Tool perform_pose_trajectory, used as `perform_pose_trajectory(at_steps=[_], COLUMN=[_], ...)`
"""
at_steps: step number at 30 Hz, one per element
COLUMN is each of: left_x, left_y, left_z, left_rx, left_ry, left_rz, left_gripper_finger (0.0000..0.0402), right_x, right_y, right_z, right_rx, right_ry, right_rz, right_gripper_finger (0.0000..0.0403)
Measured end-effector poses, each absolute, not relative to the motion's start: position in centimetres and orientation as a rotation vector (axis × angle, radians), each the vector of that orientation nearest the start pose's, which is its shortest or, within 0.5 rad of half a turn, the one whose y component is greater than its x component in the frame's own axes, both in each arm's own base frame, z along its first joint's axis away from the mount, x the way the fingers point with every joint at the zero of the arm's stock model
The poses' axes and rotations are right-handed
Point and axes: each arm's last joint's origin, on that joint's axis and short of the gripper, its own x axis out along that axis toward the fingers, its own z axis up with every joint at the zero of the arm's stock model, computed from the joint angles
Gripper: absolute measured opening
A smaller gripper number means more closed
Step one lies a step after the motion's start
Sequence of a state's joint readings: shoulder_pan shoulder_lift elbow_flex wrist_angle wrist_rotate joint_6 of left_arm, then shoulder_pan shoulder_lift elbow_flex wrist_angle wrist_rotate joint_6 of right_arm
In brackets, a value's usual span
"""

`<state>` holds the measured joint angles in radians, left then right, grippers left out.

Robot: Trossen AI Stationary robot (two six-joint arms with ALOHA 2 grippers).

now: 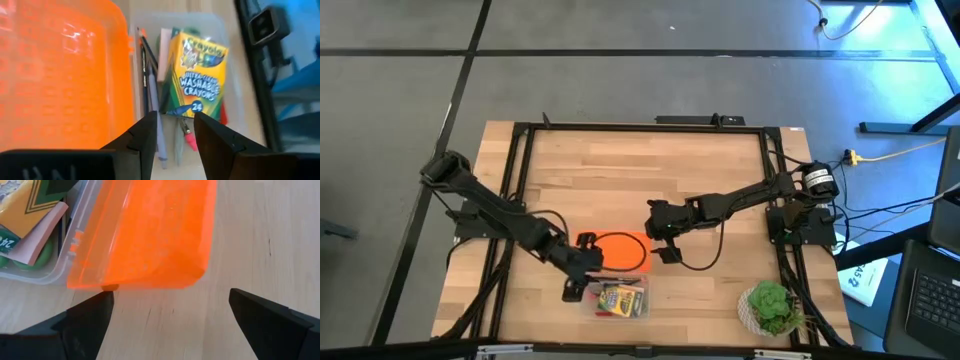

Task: Pack school essentials
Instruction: Close the orange supply box

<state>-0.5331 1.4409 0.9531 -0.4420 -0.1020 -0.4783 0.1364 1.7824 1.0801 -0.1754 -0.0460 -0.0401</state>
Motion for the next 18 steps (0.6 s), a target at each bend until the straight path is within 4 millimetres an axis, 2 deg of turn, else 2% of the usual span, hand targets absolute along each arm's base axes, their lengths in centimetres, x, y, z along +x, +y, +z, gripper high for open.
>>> perform_pose_trajectory(at_steps=[8, 18], left_x=[21.8, 17.0], left_y=[-12.2, -9.2], left_z=[26.1, 27.2], left_rx=[-0.216, -0.326], left_ry=[0.912, 1.079], left_rz=[-0.03, 0.217], left_gripper_finger=[0.0124, 0.0124], right_x=[36.8, 36.7], right_y=[5.2, 5.2], right_z=[18.9, 18.9], right_rx=[-0.131, -0.138], right_ry=[0.817, 0.833], right_rz=[0.213, 0.216], right_gripper_finger=[0.0399, 0.0399])
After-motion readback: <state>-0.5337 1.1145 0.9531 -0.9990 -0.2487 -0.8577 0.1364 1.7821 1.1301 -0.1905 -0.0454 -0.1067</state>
